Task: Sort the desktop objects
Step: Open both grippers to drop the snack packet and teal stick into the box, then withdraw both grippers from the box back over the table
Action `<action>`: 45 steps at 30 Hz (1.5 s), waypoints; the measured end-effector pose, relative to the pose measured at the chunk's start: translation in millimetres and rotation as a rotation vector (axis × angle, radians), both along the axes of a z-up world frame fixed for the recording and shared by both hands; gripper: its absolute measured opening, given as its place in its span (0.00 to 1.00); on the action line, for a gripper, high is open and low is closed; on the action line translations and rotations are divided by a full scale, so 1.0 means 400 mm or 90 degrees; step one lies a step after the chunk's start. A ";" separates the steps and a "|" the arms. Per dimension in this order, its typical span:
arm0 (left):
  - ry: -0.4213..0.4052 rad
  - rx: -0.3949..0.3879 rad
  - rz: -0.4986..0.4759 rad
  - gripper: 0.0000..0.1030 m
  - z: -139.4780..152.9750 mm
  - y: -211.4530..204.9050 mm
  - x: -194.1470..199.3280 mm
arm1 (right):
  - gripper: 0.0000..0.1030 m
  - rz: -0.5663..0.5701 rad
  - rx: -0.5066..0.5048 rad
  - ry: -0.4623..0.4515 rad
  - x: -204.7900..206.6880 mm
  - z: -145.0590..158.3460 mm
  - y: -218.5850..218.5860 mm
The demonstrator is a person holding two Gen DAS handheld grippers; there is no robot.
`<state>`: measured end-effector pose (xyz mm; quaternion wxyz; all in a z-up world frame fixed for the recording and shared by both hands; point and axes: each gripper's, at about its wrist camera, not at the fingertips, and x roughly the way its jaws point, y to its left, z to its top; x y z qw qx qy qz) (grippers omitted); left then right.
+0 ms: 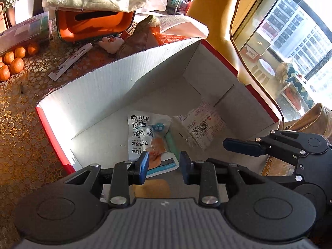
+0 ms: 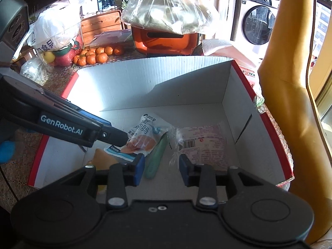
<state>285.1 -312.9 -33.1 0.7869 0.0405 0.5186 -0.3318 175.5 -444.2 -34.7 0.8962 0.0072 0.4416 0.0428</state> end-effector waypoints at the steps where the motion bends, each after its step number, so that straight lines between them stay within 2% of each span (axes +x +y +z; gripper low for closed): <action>1: -0.003 0.000 0.001 0.29 0.006 0.003 -0.004 | 0.35 0.001 -0.001 -0.002 -0.005 0.006 0.003; 14: -0.055 -0.023 0.008 0.29 0.096 0.068 -0.095 | 0.42 0.018 -0.022 -0.033 -0.067 0.085 0.059; 23: -0.081 -0.032 0.011 0.29 0.139 0.125 -0.161 | 0.55 0.032 -0.022 -0.053 -0.119 0.121 0.098; 25: -0.092 -0.036 0.014 0.31 0.152 0.141 -0.180 | 0.62 0.034 -0.021 -0.063 -0.131 0.133 0.107; 27: -0.102 -0.040 0.017 0.45 0.161 0.155 -0.198 | 0.65 0.036 -0.017 -0.072 -0.143 0.143 0.116; 28: -0.110 -0.042 0.019 0.56 0.167 0.165 -0.213 | 0.66 0.037 -0.015 -0.076 -0.148 0.147 0.120; 33: -0.141 -0.046 0.032 0.59 0.180 0.210 -0.273 | 0.70 0.036 -0.013 -0.103 -0.175 0.167 0.147; 35: -0.155 -0.052 0.051 0.68 0.184 0.236 -0.300 | 0.73 0.040 -0.012 -0.107 -0.186 0.168 0.160; 37: -0.169 -0.051 0.062 0.68 0.187 0.259 -0.326 | 0.78 0.045 -0.014 -0.111 -0.197 0.165 0.174; 41: -0.199 -0.040 0.089 0.80 0.193 0.304 -0.376 | 0.80 0.062 -0.017 -0.120 -0.228 0.161 0.210; 45: -0.227 -0.043 0.130 0.85 0.202 0.364 -0.416 | 0.83 0.078 -0.026 -0.138 -0.258 0.167 0.250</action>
